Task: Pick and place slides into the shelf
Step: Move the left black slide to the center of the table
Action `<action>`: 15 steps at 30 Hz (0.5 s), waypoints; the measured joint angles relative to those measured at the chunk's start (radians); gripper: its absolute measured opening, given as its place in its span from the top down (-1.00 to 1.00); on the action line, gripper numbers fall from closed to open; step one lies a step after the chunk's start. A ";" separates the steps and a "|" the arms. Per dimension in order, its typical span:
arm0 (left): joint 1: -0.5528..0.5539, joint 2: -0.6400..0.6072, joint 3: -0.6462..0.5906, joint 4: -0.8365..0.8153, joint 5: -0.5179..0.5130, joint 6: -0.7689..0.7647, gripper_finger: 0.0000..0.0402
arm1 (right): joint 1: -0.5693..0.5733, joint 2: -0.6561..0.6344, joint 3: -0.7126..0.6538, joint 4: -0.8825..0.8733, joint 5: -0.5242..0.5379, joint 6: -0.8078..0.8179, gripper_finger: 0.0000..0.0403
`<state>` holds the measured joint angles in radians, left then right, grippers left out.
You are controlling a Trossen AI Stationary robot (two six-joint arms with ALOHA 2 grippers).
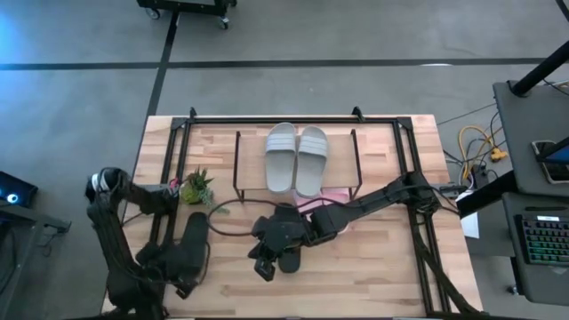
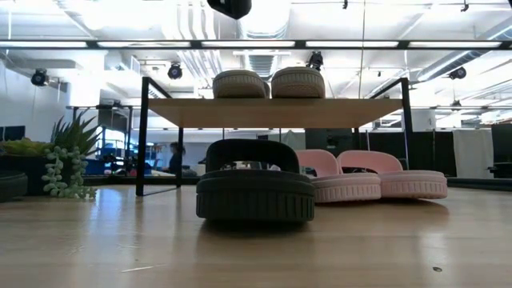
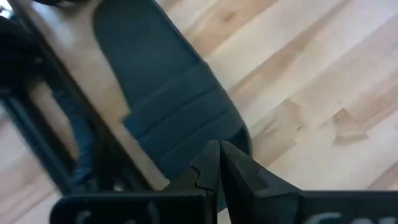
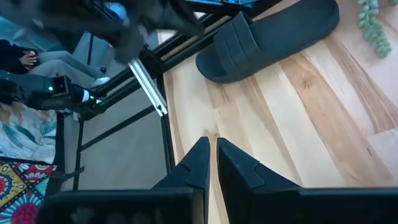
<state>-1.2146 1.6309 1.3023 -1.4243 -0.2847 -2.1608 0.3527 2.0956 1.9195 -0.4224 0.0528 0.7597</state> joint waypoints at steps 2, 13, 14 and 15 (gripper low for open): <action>0.008 -0.046 -0.009 -0.026 0.001 0.000 1.00 | 0.000 0.000 -0.003 0.000 0.000 0.000 0.89; 0.028 -0.260 -0.302 0.159 0.233 -0.024 1.00 | 0.000 0.000 -0.004 -0.002 0.000 0.002 0.89; 0.029 -0.275 -0.324 0.177 0.241 -0.027 1.00 | 0.000 0.000 -0.004 -0.008 0.000 0.003 0.89; 0.029 -0.289 -0.343 0.192 0.249 -0.029 1.00 | 0.000 0.000 -0.005 -0.015 0.000 0.004 0.89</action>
<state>-1.1859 1.3420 0.9596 -1.2318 -0.0358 -2.1897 0.3531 2.0954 1.9148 -0.4370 0.0528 0.7633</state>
